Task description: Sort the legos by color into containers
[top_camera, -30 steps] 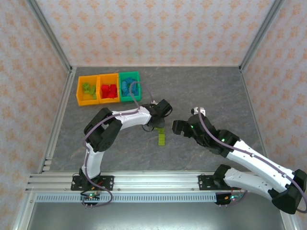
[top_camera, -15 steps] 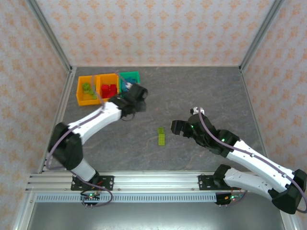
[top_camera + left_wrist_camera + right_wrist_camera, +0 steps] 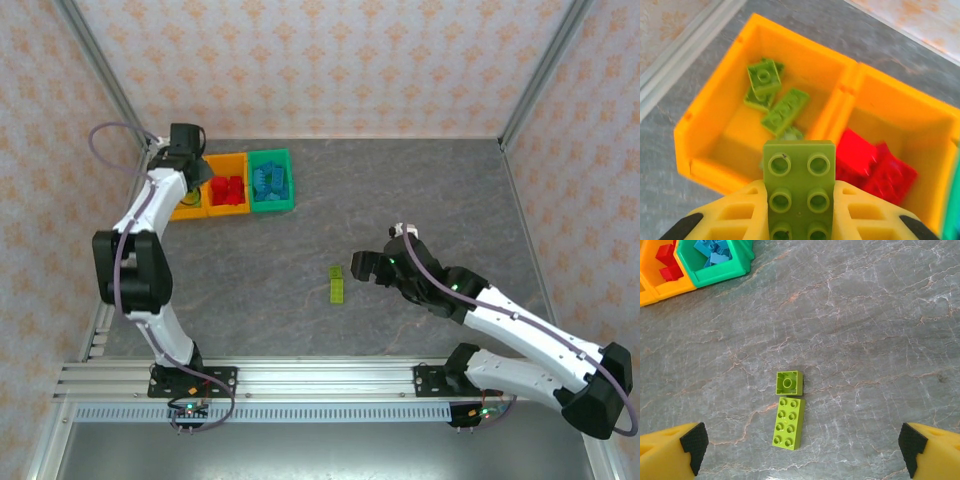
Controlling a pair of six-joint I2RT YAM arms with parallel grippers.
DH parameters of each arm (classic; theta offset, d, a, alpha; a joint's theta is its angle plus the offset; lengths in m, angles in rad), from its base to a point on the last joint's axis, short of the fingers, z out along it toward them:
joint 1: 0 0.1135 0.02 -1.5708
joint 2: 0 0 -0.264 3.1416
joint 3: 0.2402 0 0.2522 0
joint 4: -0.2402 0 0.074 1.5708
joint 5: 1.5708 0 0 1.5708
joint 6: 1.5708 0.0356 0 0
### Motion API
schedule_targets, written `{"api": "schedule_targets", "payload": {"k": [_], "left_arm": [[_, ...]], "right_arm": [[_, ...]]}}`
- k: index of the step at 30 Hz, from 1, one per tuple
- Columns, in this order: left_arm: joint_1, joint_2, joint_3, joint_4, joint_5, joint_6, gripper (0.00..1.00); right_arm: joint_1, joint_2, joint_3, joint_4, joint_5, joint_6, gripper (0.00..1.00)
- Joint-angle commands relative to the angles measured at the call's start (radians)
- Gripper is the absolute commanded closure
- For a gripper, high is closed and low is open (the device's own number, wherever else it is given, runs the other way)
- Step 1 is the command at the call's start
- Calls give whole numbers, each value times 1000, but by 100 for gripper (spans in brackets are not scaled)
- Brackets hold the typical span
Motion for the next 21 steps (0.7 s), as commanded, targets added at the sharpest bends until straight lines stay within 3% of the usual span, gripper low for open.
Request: {"api": "schedule_targets", "payload": {"k": [1,4,7,13,16,21], "left_arm": [[46,99,120,-90,32,20,72],[79,155,176,-108,75,21,55],[81,157,192,-118,96,33,46],[51,-21,58,-56,180,-21,45],[-20,-160,-51,-43,198,-77,47],[-236,-363,-227,-39,182,-167,47]], "right_arm": [[-6,-19,31,-13,-2,-6,0],[-5,-41,26,-34,5,1,0],[-7,-68,16,-42,23,8,0],[-7,-70,4,-19,45,22,0],[-7,-51,3,-15,73,44,0],[-19,-20,6,-50,144,93,1]]}}
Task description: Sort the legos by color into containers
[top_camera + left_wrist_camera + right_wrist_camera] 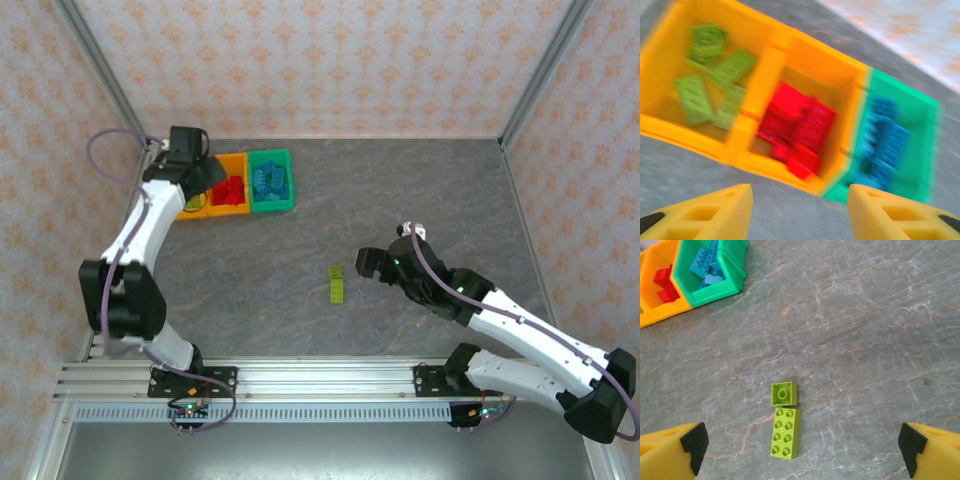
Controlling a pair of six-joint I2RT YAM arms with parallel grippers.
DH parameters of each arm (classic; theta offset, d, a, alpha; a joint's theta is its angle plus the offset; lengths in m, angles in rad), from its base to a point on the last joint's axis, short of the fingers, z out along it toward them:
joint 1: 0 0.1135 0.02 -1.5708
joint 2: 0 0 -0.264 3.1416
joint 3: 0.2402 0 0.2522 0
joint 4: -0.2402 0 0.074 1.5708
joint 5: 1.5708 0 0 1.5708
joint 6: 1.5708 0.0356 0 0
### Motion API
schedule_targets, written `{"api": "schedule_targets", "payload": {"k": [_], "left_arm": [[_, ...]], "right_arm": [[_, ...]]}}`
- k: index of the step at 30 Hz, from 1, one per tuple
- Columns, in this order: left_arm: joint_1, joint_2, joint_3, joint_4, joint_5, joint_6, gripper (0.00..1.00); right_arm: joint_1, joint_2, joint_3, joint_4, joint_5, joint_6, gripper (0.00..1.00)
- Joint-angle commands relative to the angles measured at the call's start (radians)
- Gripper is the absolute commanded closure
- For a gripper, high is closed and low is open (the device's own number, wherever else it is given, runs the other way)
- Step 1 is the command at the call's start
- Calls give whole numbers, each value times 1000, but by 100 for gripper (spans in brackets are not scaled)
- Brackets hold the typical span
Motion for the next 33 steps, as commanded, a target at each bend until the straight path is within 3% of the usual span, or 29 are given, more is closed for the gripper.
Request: {"api": "schedule_targets", "payload": {"k": [1,8,15,19,22,27,33], "left_arm": [[-146,-105,-107,9,1,-91,47],[-481,-172,-250,36,-81,-204,47],[-744,76,-206,69,-78,-293,40],[-782,217,-179,117,-81,-327,29],[-786,276,-160,134,-100,-321,27],[-785,347,-130,141,-101,-297,27],[-785,400,-137,158,-88,-297,35]], "right_arm": [[-19,7,3,-34,77,51,1],[-52,13,-25,-33,66,93,1],[-58,36,-28,-33,47,112,1],[-58,35,-23,-55,46,114,0],[-59,29,-26,-72,49,117,1],[-60,26,-33,-76,51,118,1],[-60,31,-40,-65,48,124,1]]}}
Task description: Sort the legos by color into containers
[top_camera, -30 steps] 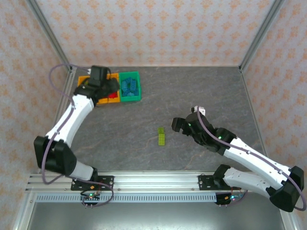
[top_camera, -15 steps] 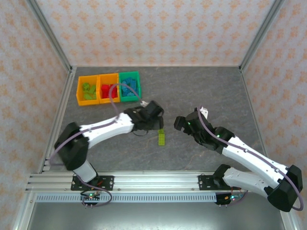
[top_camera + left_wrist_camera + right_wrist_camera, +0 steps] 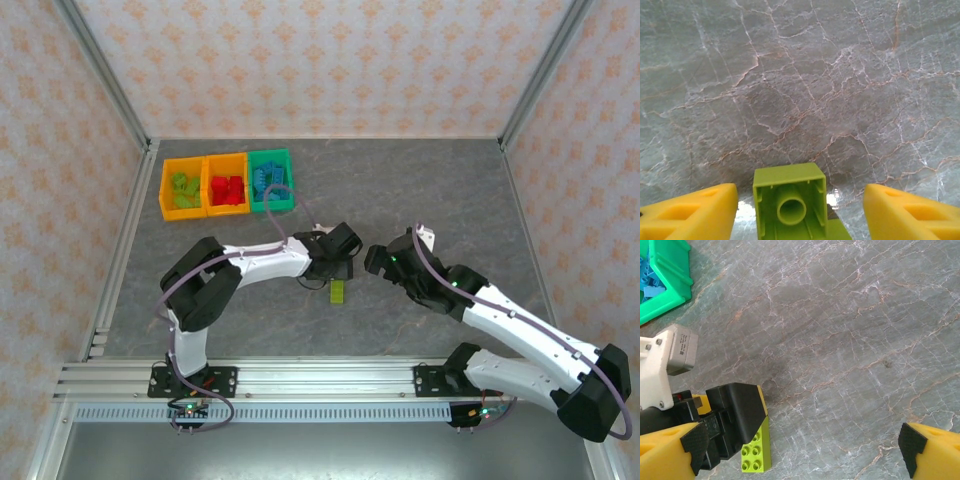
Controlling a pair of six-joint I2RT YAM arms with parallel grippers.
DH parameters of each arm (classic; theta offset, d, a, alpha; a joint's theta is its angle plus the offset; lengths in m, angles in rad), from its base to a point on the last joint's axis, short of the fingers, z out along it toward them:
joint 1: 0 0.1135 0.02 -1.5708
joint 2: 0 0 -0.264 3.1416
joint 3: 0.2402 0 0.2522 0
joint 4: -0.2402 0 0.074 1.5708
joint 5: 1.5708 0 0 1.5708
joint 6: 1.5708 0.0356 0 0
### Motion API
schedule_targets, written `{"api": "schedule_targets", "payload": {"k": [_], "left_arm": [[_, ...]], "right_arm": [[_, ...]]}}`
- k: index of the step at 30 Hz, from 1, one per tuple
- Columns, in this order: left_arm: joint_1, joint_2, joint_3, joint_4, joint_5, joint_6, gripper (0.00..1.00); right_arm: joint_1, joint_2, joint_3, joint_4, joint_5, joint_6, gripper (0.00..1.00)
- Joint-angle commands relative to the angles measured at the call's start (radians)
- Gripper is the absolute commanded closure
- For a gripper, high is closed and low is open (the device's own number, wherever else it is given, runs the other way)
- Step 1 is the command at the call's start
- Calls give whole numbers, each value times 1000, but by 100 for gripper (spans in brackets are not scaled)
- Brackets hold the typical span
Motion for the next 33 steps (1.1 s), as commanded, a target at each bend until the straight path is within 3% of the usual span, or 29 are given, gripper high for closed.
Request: {"api": "schedule_targets", "payload": {"k": [1,10,16,20,24,28,33], "left_arm": [[0,40,13,14,-30,-7,37],[-1,25,-4,8,-37,-6,65],[11,-103,-34,-5,-81,27,73],[78,-204,-51,-30,-86,63,74],[228,-310,-56,-82,-98,123,75],[464,-386,-36,-116,-84,202,75],[749,-307,100,-150,-63,281,75]], "right_arm": [[-5,-3,-12,-19,15,14,1],[-6,1,-10,-8,-15,5,1],[-5,0,-32,118,-218,-73,0],[-5,2,-47,234,-364,-93,0],[-5,3,-50,317,-422,-96,0],[-5,6,-45,308,-355,-97,0],[-5,22,-37,295,-317,-111,1]]}}
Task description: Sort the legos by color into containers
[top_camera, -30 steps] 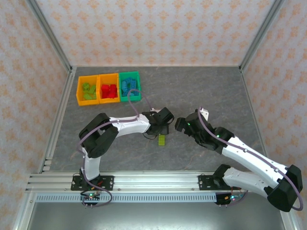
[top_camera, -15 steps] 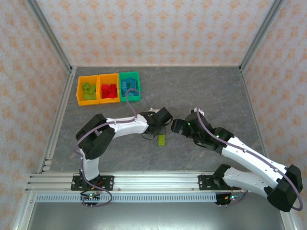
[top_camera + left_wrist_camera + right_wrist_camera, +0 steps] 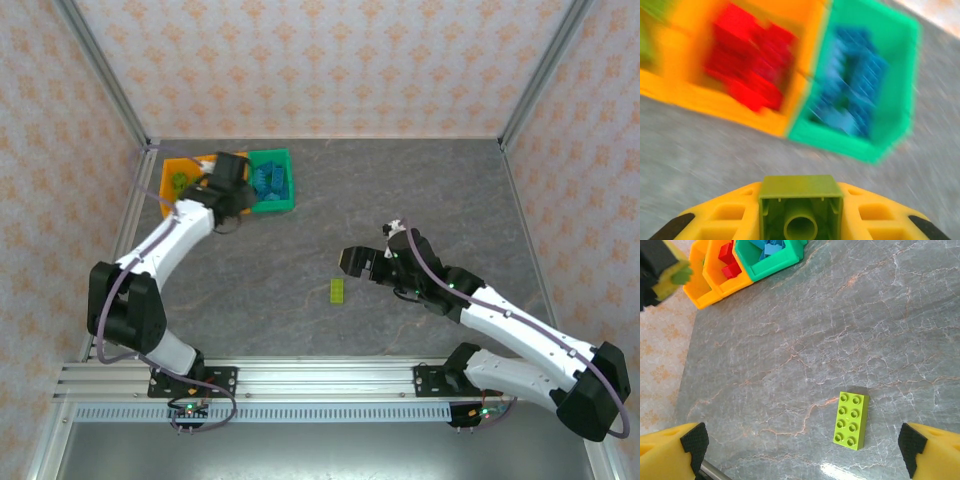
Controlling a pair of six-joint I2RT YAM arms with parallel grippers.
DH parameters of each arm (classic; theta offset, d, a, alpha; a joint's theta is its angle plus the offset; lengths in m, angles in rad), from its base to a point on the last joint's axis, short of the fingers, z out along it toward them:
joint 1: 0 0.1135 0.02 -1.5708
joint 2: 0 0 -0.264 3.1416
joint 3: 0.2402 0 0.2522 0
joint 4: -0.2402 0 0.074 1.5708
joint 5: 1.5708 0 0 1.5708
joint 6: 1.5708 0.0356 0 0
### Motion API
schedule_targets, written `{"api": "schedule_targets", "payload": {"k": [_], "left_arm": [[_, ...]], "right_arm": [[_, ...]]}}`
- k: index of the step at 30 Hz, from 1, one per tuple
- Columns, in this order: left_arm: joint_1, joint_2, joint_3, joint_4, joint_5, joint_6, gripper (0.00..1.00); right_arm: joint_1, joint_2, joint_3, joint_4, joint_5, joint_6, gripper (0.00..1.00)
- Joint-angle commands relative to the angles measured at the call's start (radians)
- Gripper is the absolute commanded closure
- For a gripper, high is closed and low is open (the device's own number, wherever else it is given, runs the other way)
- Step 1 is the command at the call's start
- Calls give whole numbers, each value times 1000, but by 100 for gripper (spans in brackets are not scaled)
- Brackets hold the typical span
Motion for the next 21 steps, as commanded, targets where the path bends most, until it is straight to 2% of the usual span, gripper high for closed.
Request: {"api": "schedule_targets", "payload": {"k": [1,6,9,12,17,21], "left_arm": [[133,81,119,-78,-5,106,75],[304,287,339,-134,47,122,74],[349,430,493,-206,97,143,71],[367,504,582,-244,115,158,66],[378,535,621,-275,123,163,51],[375,464,544,-230,174,148,46]], "right_arm": [[-3,18,9,14,39,-32,1],[-4,41,47,-39,33,-47,1],[-4,24,43,-61,46,-45,1],[-5,1,45,-87,71,-46,1],[-4,-33,44,-105,92,-38,1],[-4,-39,45,-107,101,-31,1]]}}
